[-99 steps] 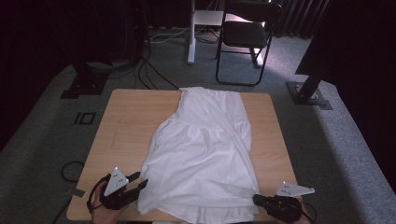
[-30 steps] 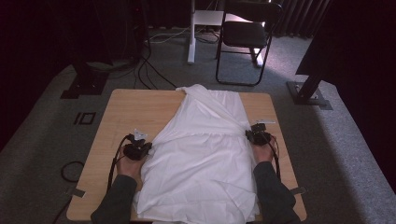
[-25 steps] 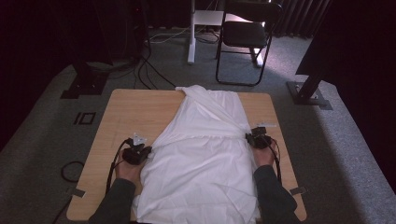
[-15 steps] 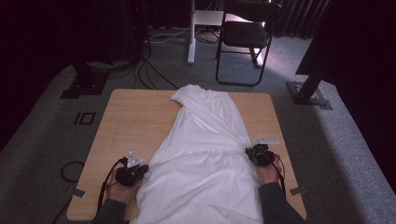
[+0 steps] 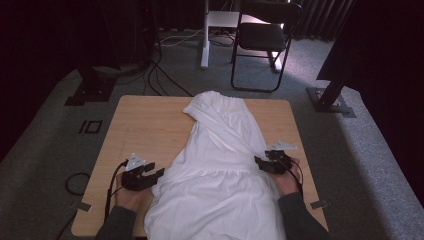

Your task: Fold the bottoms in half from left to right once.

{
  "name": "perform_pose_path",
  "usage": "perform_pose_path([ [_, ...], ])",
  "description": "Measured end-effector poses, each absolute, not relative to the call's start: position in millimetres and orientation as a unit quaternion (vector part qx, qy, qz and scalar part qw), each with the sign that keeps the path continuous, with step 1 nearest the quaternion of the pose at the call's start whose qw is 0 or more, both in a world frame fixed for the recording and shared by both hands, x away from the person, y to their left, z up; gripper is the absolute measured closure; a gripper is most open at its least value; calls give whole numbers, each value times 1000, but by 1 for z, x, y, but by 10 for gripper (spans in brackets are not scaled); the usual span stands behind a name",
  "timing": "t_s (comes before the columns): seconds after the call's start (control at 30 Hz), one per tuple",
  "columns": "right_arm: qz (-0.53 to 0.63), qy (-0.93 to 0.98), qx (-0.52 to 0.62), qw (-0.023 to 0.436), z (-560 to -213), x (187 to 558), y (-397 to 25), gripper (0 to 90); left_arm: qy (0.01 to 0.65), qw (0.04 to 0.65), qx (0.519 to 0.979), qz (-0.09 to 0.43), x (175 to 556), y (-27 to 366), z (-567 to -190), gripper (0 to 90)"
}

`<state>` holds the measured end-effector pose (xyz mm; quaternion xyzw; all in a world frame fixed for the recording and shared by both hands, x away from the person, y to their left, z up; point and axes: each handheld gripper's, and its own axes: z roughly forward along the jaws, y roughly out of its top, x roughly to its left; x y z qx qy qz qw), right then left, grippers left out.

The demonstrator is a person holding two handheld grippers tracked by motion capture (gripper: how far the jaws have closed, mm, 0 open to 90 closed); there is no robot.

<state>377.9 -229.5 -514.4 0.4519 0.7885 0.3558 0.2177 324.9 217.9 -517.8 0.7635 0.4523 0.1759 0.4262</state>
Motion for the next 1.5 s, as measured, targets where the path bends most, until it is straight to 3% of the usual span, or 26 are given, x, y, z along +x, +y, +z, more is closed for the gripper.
perform_pose_path([
  [0.13, 334, 812, 420, 231, -516, 406, -193, 409, 431, 419, 780, 172, 353, 188, -515, 480],
  [0.27, 291, 833, 419, 215, -534, 433, -169, 357, 424, 399, 797, 161, 380, 159, -526, 476],
  [0.33, 259, 835, 423, 237, -541, 441, -167, 496, 423, 379, 807, 162, 388, 150, -536, 494],
  [0.4, 265, 811, 456, 252, -536, 446, -181, 685, 433, 353, 815, 155, 392, 149, -546, 585],
  [0.47, 302, 777, 492, 252, -524, 447, -203, 799, 434, 354, 814, 155, 391, 151, -548, 661],
  [0.63, 319, 705, 558, 298, -507, 444, -255, 897, 439, 340, 817, 156, 391, 153, -546, 748],
  [0.73, 335, 699, 582, 245, -524, 447, -276, 825, 437, 337, 819, 157, 391, 153, -546, 739],
  [0.83, 348, 705, 570, 239, -534, 441, -278, 703, 440, 338, 817, 157, 392, 155, -544, 585],
  [0.93, 379, 703, 554, 237, -528, 438, -275, 588, 450, 365, 799, 161, 396, 162, -536, 510],
  [1.17, 381, 766, 466, 226, -519, 449, -238, 402, 456, 401, 778, 164, 418, 162, -518, 475],
  [1.23, 338, 791, 456, 228, -528, 455, -225, 395, 451, 404, 779, 162, 425, 154, -516, 462],
  [1.27, 319, 797, 458, 233, -533, 458, -221, 447, 447, 400, 783, 165, 429, 149, -517, 456],
  [1.33, 293, 786, 476, 265, -537, 461, -221, 788, 444, 385, 791, 168, 434, 138, -519, 433],
  [1.4, 332, 738, 525, 264, -531, 460, -232, 883, 438, 358, 805, 180, 442, 126, -525, 419],
  [1.5, 336, 712, 556, 265, -533, 460, -244, 887, 434, 335, 816, 183, 450, 114, -538, 414],
])
